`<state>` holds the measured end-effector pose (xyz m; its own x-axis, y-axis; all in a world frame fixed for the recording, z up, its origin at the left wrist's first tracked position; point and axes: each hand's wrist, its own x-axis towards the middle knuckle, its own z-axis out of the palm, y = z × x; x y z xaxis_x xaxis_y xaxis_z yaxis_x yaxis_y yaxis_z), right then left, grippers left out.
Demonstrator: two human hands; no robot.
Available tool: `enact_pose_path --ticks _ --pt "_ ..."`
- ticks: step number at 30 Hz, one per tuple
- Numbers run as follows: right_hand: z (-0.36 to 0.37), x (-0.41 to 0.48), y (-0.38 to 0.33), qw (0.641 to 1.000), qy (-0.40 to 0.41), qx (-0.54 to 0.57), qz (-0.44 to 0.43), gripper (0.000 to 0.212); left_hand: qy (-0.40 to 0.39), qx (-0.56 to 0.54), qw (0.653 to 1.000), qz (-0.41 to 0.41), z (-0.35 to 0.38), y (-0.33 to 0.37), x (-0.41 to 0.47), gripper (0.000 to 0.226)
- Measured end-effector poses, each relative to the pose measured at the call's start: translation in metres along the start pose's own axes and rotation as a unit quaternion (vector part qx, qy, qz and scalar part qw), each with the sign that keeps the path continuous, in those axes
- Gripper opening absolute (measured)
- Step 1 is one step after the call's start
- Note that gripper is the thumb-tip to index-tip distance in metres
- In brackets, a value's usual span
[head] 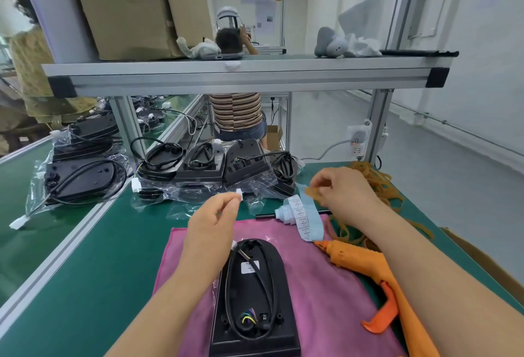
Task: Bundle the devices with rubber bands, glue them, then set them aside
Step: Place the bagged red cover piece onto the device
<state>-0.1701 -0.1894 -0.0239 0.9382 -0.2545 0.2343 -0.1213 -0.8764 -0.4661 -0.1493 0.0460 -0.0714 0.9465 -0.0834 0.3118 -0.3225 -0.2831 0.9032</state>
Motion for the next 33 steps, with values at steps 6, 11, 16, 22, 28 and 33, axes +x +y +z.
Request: enact_pose_path --ticks 6,11,16,22,28,33 --pt "0.000 -0.018 -0.055 0.966 -0.166 0.167 -0.111 0.031 -0.101 -0.095 0.990 0.001 0.003 0.028 0.012 0.026" --pt "0.012 -0.024 -0.065 0.937 -0.180 0.253 -0.158 0.025 -0.247 -0.091 0.960 -0.090 -0.018 0.027 0.009 0.025" --pt "0.035 -0.037 -0.068 0.911 -0.241 0.298 -0.154 0.027 -0.438 0.002 0.889 -0.134 -0.040 0.007 0.007 0.025" --pt "0.063 -0.017 -0.035 0.984 -0.151 0.097 -0.021 0.018 -0.245 -0.025 0.949 -0.198 -0.056 -0.025 0.010 0.021" --pt "0.092 -0.016 -0.019 0.960 -0.276 0.004 0.042 0.046 -0.174 0.097 0.947 -0.252 -0.058 -0.044 0.001 0.049" --pt "0.098 -0.016 -0.019 0.917 -0.293 0.224 0.151 0.044 -0.226 0.118 0.931 -0.259 -0.046 -0.042 -0.010 0.048"
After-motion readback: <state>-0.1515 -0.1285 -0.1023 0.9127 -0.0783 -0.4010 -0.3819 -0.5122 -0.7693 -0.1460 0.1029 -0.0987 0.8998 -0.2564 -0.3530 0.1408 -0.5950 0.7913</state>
